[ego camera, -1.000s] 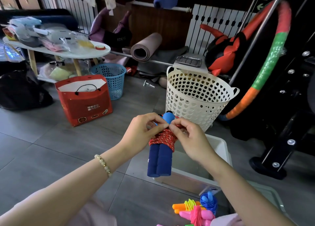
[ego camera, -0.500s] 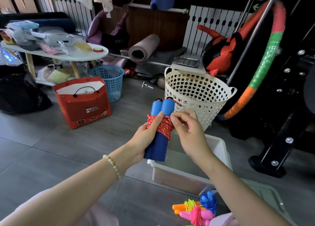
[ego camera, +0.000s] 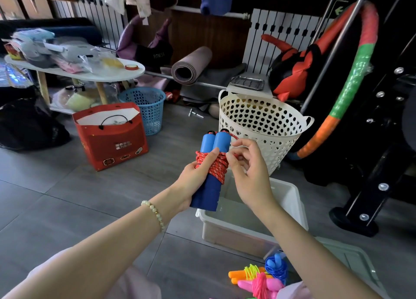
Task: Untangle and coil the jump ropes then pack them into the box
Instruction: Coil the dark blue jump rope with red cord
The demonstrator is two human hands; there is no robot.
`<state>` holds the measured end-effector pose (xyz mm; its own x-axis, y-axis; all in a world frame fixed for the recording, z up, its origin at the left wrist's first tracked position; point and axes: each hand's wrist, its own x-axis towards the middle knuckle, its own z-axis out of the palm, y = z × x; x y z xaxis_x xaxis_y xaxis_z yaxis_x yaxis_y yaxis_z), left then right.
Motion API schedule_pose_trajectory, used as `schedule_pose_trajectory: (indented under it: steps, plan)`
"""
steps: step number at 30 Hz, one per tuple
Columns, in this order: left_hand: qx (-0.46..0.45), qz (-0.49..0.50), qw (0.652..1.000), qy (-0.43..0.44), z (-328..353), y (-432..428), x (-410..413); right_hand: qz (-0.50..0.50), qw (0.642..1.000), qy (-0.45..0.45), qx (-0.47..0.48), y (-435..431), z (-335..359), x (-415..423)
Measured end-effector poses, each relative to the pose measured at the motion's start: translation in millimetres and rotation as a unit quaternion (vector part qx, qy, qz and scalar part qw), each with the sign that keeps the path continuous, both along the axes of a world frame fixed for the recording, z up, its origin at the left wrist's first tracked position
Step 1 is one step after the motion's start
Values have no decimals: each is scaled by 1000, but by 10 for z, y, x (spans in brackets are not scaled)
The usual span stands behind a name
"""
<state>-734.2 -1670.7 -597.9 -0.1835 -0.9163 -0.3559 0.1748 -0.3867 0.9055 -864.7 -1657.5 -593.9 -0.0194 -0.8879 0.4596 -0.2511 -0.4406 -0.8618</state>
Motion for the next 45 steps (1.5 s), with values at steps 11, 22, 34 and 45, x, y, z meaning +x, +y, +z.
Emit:
schedule_pose_trajectory:
  steps: [11,22,34,45]
  plan:
    - [12,-24,999,26,-19,-61,61,115,993,3,15,7,88,-50]
    - [38,-15,999,-13,-32,-116,68,-11,953,268,-141,-29,35,-86]
    - [-72,128,988,-48,-45,-186,94,-7,996,69,-54,159,8,105]
    - [-161,87,983,-20,-92,-247,176,61,986,-83,130,-17,60,-97]
